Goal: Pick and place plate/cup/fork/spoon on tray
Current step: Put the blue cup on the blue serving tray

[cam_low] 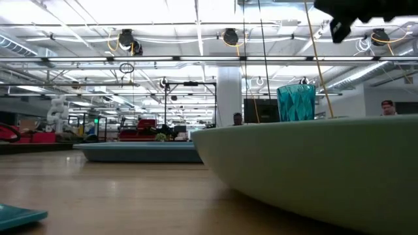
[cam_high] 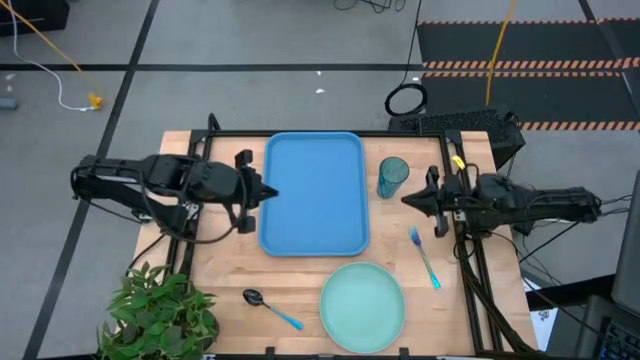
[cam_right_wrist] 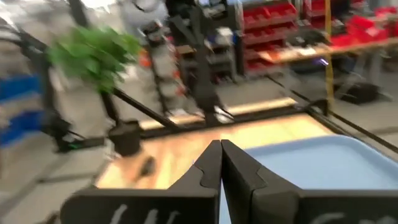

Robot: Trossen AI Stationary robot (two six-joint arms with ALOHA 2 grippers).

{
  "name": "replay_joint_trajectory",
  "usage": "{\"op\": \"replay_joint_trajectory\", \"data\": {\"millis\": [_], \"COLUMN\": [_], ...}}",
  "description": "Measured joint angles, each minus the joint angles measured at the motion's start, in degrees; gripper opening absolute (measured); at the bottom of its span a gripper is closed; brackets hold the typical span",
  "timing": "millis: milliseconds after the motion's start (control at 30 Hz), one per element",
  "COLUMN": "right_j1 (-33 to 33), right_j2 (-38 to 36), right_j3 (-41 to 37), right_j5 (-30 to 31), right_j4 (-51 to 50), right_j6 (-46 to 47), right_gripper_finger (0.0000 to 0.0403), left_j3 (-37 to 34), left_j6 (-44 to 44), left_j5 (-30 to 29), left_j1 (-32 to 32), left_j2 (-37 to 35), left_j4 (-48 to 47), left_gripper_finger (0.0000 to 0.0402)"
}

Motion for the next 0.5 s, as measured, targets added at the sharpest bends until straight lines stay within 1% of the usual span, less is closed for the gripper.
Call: {"op": "replay_joint_trajectory", "data": {"millis": [67,167,333,500], "right_j1": [0.0,-0.1,-0.2,-2.7], "right_j2": [4.7,11.5,21.9,31.0], "right_j3": [5.9,14.5,27.2,39.1], "right_j5": [1.7,3.5,8.8,9.0], "right_j4": [-5.0,-12.7,-24.4,-36.4], "right_j6": [-0.6,-2.2,-4.6,-2.5], "right_gripper_finger": [0.0000,0.0000,0.0000,0.0000], "left_j3": [-1.5,-5.1,-10.1,-12.9], "left_j6": [0.0,1.3,3.4,4.9], "left_j5": [-1.3,-1.7,-1.6,-0.9], "left_j1": [0.0,0.0,0.0,0.0], "left_j2": [0.0,-0.1,-0.5,-0.4], "left_j4": [0.7,6.3,13.1,16.7], "left_gripper_finger": [0.0026,0.0026,0.0026,0.0026]}}
